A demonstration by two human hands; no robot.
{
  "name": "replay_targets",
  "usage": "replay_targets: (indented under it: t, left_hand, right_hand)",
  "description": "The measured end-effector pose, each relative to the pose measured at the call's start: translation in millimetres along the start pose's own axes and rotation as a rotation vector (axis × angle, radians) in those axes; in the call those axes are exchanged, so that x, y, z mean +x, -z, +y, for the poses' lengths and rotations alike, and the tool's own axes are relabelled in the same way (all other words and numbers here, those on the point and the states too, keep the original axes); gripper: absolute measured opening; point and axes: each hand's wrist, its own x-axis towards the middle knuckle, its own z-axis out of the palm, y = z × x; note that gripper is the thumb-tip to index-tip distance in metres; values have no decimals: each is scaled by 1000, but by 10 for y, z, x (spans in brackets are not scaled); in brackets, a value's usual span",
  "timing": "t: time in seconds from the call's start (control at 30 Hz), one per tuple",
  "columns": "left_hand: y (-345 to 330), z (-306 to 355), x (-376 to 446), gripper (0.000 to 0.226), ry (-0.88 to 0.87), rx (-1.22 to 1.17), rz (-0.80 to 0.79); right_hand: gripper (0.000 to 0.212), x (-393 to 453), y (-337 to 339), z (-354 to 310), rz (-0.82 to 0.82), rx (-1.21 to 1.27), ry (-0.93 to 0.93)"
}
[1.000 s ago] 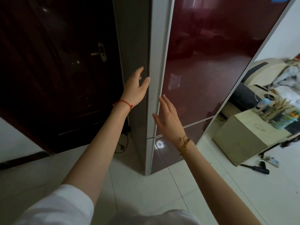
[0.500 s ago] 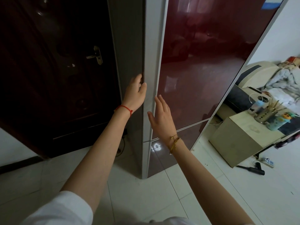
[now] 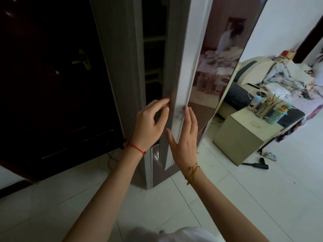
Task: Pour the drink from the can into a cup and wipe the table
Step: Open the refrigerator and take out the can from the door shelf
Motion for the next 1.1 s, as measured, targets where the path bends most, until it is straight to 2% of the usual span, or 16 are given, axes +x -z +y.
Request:
replay_targets:
  t: [0.2, 0.37, 0.47, 0.7, 1.1]
  left_hand:
    - [-184, 230, -95, 29, -185, -9, -141]
    - [-312, 344, -77, 28, -269, 39, -82]
    - [-395, 376, -35, 32, -273, 13, -52]
    - [-657, 421, 78, 56, -286, 22, -180]
    - [-1194, 518, 147, 63, -393, -17, -399]
  right_hand:
    - [78, -152, 382, 243, 125, -103, -4]
    - [72, -287, 687, 417, 148, -238, -13]
    - [73, -361, 858, 497, 177, -298, -37]
    - [66, -507, 1250, 653, 263, -431, -112]
    - [58, -595, 1862, 1167, 418, -581, -258]
